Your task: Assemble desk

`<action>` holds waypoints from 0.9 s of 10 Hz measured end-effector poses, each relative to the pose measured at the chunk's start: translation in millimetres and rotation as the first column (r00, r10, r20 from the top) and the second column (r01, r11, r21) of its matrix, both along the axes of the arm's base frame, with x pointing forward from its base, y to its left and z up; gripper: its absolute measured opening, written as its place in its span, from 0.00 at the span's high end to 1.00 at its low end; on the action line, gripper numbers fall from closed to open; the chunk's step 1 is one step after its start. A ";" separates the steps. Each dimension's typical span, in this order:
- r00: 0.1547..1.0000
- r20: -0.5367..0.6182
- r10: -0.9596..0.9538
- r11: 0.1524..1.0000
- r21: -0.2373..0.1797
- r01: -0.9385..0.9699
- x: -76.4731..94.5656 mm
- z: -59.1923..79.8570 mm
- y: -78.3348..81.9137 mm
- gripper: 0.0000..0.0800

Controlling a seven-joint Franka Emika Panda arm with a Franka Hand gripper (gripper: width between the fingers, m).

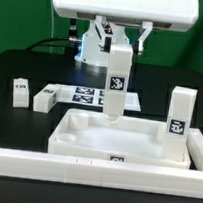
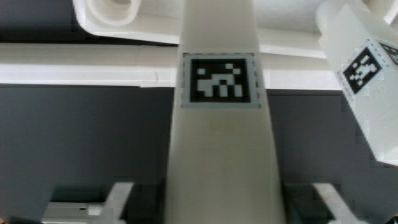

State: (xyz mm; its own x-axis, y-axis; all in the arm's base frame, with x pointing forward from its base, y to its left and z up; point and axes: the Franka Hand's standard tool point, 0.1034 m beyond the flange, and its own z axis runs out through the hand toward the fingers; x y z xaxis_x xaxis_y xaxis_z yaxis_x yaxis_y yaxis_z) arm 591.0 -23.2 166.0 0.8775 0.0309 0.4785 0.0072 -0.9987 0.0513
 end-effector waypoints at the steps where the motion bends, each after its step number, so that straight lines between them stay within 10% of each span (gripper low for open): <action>1: 1.000 0.002 0.007 1.000 -0.024 -0.007 3.0 0.3 -19.9 0.64; 9: 0.999 -0.012 0.050 0.996 -0.074 -0.050 21.7 -3.7 -62.5 0.64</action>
Offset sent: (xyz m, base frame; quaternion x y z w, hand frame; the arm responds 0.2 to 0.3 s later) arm 0.0000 0.0000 0.0000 0.0000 0.0000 0.0000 1.0000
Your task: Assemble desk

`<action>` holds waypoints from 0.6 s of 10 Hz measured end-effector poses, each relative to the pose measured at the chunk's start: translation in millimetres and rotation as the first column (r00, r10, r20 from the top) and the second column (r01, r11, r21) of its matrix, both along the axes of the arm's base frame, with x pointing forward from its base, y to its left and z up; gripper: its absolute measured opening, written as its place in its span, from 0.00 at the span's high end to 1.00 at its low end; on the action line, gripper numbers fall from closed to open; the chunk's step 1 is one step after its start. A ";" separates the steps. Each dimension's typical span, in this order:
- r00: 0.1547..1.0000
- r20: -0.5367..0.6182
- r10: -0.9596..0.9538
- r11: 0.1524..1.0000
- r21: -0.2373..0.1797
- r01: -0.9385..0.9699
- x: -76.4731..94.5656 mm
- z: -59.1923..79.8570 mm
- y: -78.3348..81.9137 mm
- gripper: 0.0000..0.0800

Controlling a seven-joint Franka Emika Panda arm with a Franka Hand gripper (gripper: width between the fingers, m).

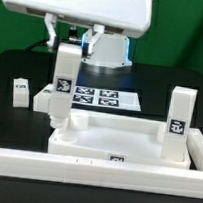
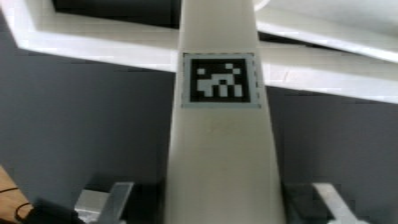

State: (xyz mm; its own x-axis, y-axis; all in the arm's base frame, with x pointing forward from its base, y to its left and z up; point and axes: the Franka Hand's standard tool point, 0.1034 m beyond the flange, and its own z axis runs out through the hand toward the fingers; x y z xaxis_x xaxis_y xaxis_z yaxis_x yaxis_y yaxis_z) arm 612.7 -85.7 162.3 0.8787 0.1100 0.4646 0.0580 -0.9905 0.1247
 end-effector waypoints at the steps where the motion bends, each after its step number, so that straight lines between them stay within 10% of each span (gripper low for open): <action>1: 1.000 0.003 0.004 1.000 0.002 -0.004 2.2 -0.6 2.9 0.64; 6: 1.000 0.005 0.010 1.000 0.005 -0.010 2.0 -7.4 12.3 0.64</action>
Offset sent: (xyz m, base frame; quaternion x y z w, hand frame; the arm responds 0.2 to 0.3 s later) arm 0.0000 0.0000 0.0000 0.0000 0.0000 0.0000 1.0000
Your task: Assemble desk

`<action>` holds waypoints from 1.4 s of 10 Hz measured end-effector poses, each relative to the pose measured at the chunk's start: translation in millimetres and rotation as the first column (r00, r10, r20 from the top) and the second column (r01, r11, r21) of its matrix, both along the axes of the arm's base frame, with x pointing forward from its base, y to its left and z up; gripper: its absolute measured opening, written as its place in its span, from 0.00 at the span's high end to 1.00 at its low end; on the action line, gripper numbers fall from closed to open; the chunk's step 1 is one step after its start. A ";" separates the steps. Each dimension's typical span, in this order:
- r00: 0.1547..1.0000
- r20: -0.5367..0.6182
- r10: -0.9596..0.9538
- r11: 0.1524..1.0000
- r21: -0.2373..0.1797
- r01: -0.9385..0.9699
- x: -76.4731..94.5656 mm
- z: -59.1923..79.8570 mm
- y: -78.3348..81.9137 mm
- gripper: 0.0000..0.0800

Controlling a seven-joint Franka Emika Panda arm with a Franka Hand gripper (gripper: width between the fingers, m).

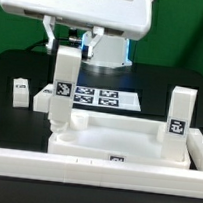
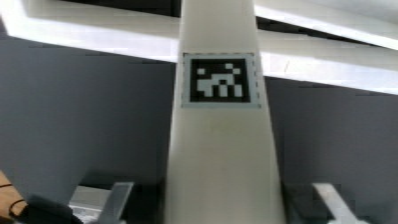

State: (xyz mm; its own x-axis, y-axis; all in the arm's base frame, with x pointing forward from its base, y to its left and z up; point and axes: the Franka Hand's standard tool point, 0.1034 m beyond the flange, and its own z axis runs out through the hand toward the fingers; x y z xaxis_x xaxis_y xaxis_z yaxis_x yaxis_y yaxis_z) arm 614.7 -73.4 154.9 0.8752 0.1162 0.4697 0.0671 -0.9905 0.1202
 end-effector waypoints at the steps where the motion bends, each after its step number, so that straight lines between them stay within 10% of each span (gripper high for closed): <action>1: 1.000 -0.002 0.011 1.000 0.002 -0.011 0.6 -1.5 7.5 0.64; 14: 0.999 -0.038 0.016 1.000 0.001 -0.016 -12.0 -22.1 9.7 0.64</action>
Offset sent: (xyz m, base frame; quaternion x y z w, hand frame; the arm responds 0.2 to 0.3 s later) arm -0.0001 -0.0033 -0.0028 -0.0030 0.0001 -0.0051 1.0000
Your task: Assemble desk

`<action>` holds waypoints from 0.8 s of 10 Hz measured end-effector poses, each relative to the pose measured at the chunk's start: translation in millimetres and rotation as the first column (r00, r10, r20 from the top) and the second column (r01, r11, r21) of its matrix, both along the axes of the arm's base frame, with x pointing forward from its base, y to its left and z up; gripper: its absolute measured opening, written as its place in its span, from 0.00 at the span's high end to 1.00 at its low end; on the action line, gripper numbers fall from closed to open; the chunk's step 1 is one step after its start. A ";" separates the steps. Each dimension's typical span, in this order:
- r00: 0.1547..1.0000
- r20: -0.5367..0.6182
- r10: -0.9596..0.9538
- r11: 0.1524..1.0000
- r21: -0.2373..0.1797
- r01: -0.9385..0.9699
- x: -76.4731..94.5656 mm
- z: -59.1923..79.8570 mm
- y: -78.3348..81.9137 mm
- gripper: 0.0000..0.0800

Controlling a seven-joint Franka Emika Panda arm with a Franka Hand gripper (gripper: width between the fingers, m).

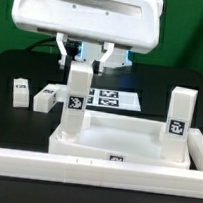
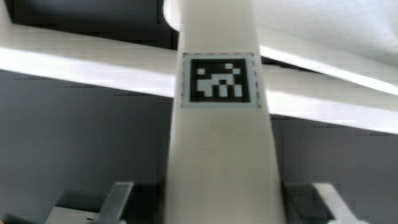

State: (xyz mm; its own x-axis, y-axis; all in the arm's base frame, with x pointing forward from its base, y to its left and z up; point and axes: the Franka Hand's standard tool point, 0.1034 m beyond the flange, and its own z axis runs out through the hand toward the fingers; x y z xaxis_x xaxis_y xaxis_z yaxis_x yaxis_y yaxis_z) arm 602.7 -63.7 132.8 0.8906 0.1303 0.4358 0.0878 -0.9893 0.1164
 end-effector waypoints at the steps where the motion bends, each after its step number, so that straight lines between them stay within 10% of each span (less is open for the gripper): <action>1: 1.000 -0.003 0.000 1.000 0.000 0.000 -0.7 -1.8 -0.2 0.64; 8: 0.995 0.096 0.001 1.000 -0.031 0.002 -4.3 -3.1 -1.1 0.56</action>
Offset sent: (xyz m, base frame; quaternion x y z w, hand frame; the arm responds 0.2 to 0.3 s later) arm -0.0128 0.0035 -0.0151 -0.0036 0.0329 0.0004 0.9995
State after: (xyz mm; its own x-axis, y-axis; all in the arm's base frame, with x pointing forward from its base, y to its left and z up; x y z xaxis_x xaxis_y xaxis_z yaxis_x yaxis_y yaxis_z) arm 598.4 -64.8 129.7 0.8448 0.1452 0.5149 0.0747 -0.9851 0.1552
